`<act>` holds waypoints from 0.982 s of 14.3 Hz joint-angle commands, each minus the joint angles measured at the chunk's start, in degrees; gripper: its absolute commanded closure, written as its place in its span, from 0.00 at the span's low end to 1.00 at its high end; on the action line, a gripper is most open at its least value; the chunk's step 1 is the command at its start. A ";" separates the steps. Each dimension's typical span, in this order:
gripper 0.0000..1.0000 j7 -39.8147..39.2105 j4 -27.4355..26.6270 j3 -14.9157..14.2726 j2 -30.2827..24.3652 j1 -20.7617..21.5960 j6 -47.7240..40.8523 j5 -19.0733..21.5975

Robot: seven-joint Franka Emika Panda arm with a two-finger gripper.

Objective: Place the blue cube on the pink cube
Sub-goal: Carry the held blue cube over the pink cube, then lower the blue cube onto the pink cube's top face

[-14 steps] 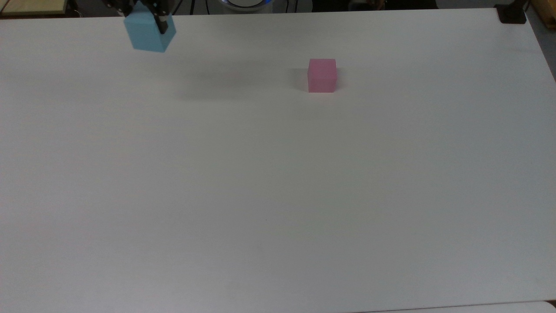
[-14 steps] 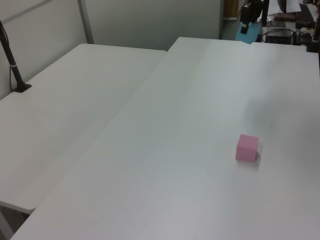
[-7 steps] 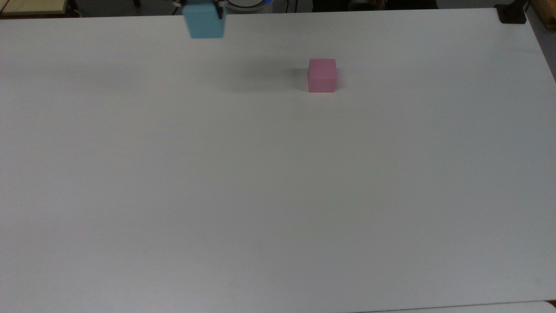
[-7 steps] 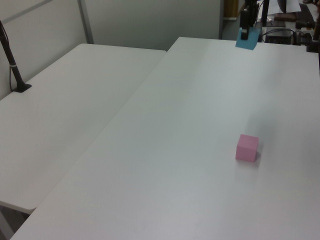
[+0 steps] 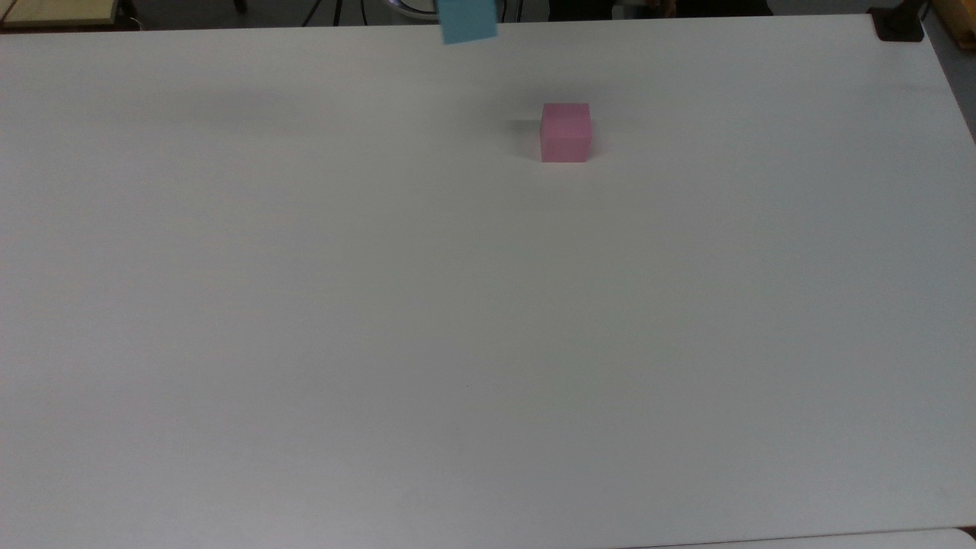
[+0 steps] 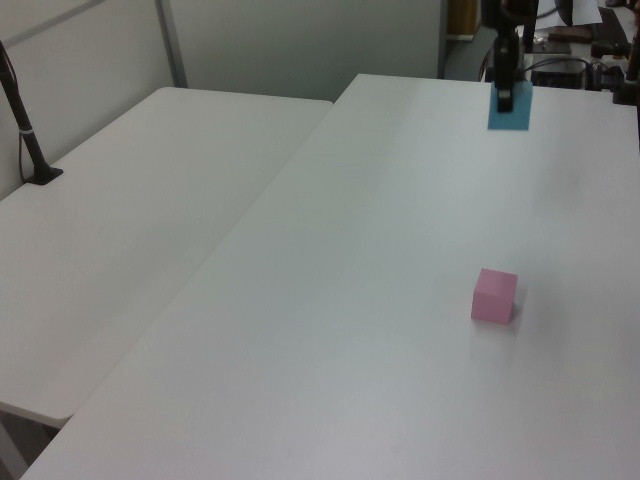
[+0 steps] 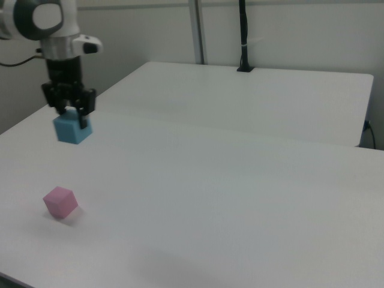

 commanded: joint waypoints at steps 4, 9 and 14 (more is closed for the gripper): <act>0.57 5.99 -11.02 7.06 -3.89 0.40 3.42 0.67; 0.57 11.88 -20.43 11.02 -4.60 0.40 17.92 0.67; 0.57 16.80 -24.48 14.01 -3.99 0.40 24.96 0.58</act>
